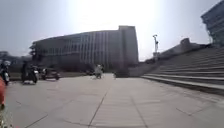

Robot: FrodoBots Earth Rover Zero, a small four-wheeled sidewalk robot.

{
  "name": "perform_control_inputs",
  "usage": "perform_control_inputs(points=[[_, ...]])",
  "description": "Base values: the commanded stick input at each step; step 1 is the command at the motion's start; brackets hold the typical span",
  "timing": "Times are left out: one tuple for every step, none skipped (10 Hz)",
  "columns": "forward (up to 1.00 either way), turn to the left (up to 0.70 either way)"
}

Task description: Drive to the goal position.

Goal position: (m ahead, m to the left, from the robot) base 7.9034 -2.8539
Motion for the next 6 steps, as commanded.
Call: perform_control_inputs(points=[[0.70, -0.01], [0.70, -0.01], [0.70, -0.01], [0.70, -0.01], [0.70, -0.01], [0.70, 0.06]])
